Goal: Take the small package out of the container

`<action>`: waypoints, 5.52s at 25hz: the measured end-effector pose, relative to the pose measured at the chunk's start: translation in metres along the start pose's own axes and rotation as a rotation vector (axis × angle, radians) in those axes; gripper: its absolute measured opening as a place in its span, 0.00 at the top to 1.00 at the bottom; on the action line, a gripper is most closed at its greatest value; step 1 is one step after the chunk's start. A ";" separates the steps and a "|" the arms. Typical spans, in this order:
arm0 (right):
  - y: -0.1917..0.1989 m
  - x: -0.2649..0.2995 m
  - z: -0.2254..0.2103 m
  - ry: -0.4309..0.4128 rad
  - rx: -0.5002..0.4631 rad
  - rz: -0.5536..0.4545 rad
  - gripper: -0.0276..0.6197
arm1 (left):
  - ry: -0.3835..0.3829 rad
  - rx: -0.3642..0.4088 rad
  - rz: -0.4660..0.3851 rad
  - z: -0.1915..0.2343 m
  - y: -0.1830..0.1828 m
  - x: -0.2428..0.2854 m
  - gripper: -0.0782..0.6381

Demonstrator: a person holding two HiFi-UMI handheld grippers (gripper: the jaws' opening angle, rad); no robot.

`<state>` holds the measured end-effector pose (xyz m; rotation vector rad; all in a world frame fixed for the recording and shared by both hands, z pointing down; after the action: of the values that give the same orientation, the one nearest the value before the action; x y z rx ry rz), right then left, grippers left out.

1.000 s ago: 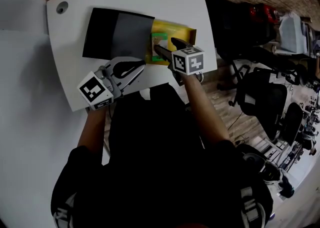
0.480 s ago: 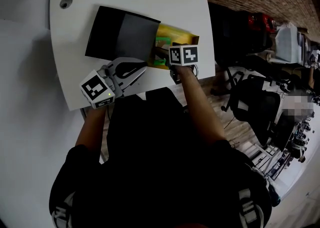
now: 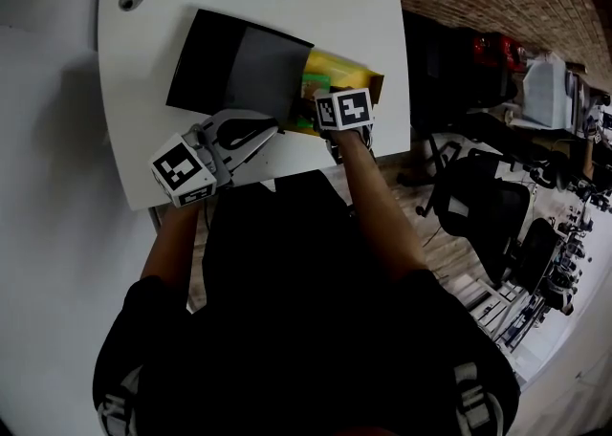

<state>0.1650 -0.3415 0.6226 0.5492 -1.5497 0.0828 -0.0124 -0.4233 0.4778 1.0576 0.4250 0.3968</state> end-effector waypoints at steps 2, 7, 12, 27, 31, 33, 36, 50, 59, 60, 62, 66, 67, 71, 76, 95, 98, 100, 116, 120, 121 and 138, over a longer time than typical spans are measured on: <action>0.000 0.000 0.001 0.016 -0.015 0.001 0.35 | 0.003 0.000 0.001 0.000 0.001 0.000 0.87; 0.000 0.000 -0.001 0.017 -0.029 0.001 0.36 | 0.004 0.002 -0.001 0.001 0.000 0.001 0.87; -0.002 -0.003 0.000 0.027 -0.075 -0.004 0.39 | 0.003 0.000 0.004 0.001 0.002 -0.001 0.87; -0.005 -0.015 -0.001 0.061 -0.227 -0.058 0.44 | 0.009 0.000 0.016 -0.001 0.007 0.000 0.87; -0.005 -0.018 0.002 0.045 -0.243 -0.072 0.44 | 0.005 -0.004 0.015 -0.003 0.007 0.000 0.87; -0.006 -0.022 0.001 0.046 -0.235 -0.081 0.45 | 0.006 -0.005 0.016 -0.003 0.008 -0.001 0.87; -0.009 -0.028 -0.002 0.046 -0.209 -0.108 0.45 | 0.010 -0.009 0.021 -0.003 0.009 -0.001 0.87; -0.028 -0.081 -0.025 -0.023 -0.082 -0.360 0.45 | 0.028 0.003 0.038 -0.004 0.002 0.012 0.87; -0.050 -0.156 -0.032 -0.109 -0.048 -0.590 0.45 | -0.004 0.090 0.048 -0.006 -0.033 0.025 0.87; -0.049 -0.166 -0.033 -0.125 -0.040 -0.618 0.45 | -0.010 0.101 0.047 -0.008 -0.037 0.027 0.87; -0.047 -0.187 -0.036 -0.166 -0.019 -0.679 0.45 | -0.019 0.123 0.044 -0.016 -0.046 0.031 0.87; -0.040 -0.231 -0.048 -0.263 0.024 -0.818 0.45 | -0.038 0.165 0.054 -0.034 -0.062 0.041 0.87; -0.037 -0.242 -0.053 -0.276 0.028 -0.850 0.45 | -0.043 0.175 0.055 -0.038 -0.066 0.044 0.87; -0.021 -0.280 -0.069 -0.310 0.015 -0.946 0.45 | -0.073 0.199 0.054 -0.057 -0.079 0.056 0.87; 0.001 -0.320 -0.077 -0.405 -0.032 -1.071 0.45 | -0.080 0.233 0.057 -0.078 -0.092 0.072 0.87; 0.092 -0.417 -0.104 -0.641 -0.093 -1.435 0.45 | -0.029 0.301 0.078 -0.163 -0.076 0.137 0.87; 0.106 -0.424 -0.112 -0.700 -0.056 -1.460 0.45 | -0.031 0.301 0.074 -0.175 -0.070 0.145 0.87; 0.115 -0.427 -0.117 -0.729 -0.044 -1.472 0.45 | -0.033 0.306 0.066 -0.182 -0.065 0.149 0.87; 0.173 -0.439 -0.149 -0.914 0.074 -1.569 0.45 | -0.020 0.308 0.073 -0.216 -0.040 0.181 0.87; 0.175 -0.434 -0.151 -0.927 0.081 -1.573 0.45 | -0.021 0.306 0.074 -0.215 -0.038 0.181 0.87; 0.175 -0.434 -0.151 -0.931 0.080 -1.573 0.45 | -0.023 0.305 0.075 -0.215 -0.038 0.181 0.87; 0.175 -0.421 -0.154 -1.037 0.164 -1.531 0.45 | -0.062 0.259 0.082 -0.218 -0.043 0.180 0.87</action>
<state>0.2201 -0.0077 0.2805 1.9647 -1.6311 -1.4353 0.0335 -0.1886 0.3211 1.3392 0.3847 0.3874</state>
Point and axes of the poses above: the fingertips, and each gripper's own axes: x forward along the fingers, z to its left, y out of its underside, the point moved 5 cm from there along -x, backward along the fingers, and after that the axes turned 7 degrees about y, right-handed, at the moved point
